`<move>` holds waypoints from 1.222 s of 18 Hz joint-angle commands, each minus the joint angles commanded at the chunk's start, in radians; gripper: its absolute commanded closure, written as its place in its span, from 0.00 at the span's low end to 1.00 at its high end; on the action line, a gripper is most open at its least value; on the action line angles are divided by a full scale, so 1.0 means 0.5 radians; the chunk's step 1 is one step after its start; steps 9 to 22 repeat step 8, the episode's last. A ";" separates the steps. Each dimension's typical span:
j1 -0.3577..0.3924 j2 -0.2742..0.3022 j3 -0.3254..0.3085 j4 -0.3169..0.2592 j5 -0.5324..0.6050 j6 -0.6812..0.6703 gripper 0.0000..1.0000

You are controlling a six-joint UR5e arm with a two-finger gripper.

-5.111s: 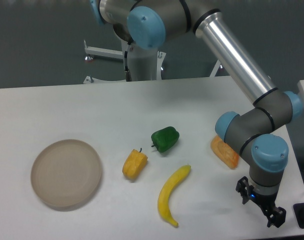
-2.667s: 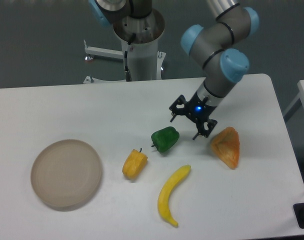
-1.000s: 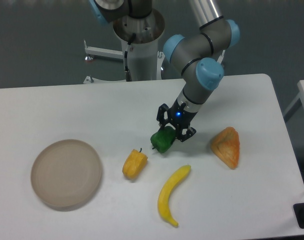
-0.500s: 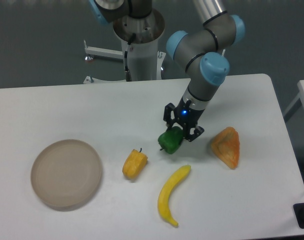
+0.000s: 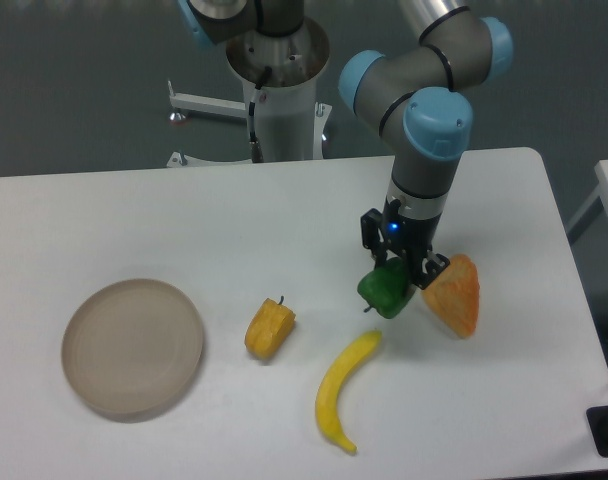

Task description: Pick up the green pepper from the table

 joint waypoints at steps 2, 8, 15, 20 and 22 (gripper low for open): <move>-0.015 -0.025 0.046 -0.013 0.034 0.000 0.67; -0.019 -0.059 0.089 -0.003 0.055 0.003 0.67; -0.019 -0.059 0.089 -0.003 0.055 0.003 0.67; -0.019 -0.059 0.089 -0.003 0.055 0.003 0.67; -0.019 -0.059 0.089 -0.003 0.055 0.003 0.67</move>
